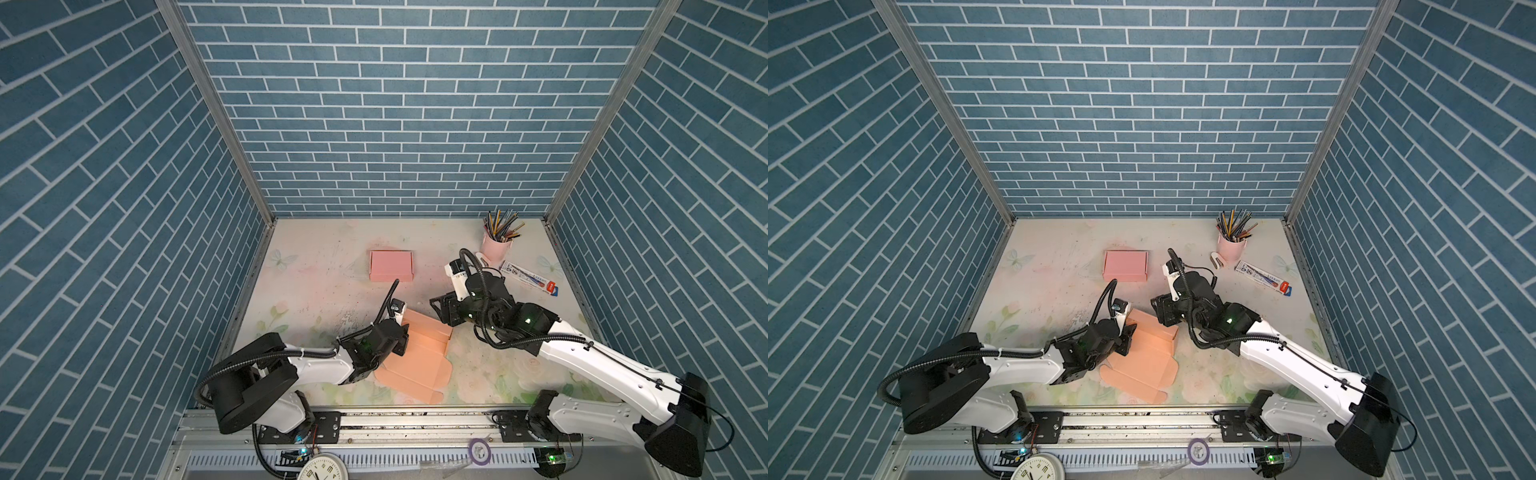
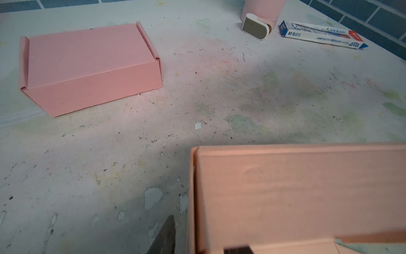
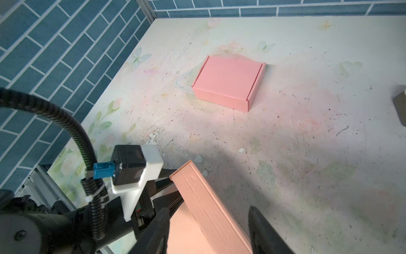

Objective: Fold the paper box

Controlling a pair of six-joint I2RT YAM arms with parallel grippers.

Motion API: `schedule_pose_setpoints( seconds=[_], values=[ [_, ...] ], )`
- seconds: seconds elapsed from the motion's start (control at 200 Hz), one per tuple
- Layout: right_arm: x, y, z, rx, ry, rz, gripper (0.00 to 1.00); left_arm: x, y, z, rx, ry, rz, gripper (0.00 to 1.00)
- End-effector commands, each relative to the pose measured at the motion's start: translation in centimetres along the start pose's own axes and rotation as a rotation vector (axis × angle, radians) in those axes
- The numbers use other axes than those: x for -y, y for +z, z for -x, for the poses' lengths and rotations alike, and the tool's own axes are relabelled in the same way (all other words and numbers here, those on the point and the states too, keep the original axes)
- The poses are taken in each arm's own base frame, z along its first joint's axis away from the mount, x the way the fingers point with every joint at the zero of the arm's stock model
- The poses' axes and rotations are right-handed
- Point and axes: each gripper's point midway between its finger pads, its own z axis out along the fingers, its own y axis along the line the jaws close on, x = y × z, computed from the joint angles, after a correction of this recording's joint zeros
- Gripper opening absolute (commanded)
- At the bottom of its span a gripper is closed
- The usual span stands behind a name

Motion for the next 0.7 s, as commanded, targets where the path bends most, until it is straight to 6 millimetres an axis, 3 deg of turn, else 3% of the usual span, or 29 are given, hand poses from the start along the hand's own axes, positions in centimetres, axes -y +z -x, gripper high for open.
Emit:
schedule_pose_setpoints(
  seconds=[0.0,0.145,0.355,0.515,0.695],
  values=[
    [-0.5,0.3,-0.6,-0.063,-0.049,0.023,0.58,-0.3,-0.8,-0.4,-0.004,-0.008,0.016,0.44],
    [-0.8,1.1,-1.4,-0.118,-0.085,0.039,0.60,0.1,-2.6,-2.3,-0.071,-0.019,-0.028,0.61],
    [-1.1,2.1,-2.4,-0.184,-0.145,0.040,0.61,0.0,-5.6,-4.9,-0.150,-0.089,-0.119,0.71],
    [-1.8,3.1,-3.1,-0.247,-0.207,0.012,0.64,0.3,-6.9,-4.4,-0.167,-0.135,-0.165,0.87],
    [-2.2,4.4,-4.6,-0.333,-0.245,-0.019,0.64,-0.4,-7.1,-2.4,-0.176,-0.277,-0.232,0.87]
  ],
)
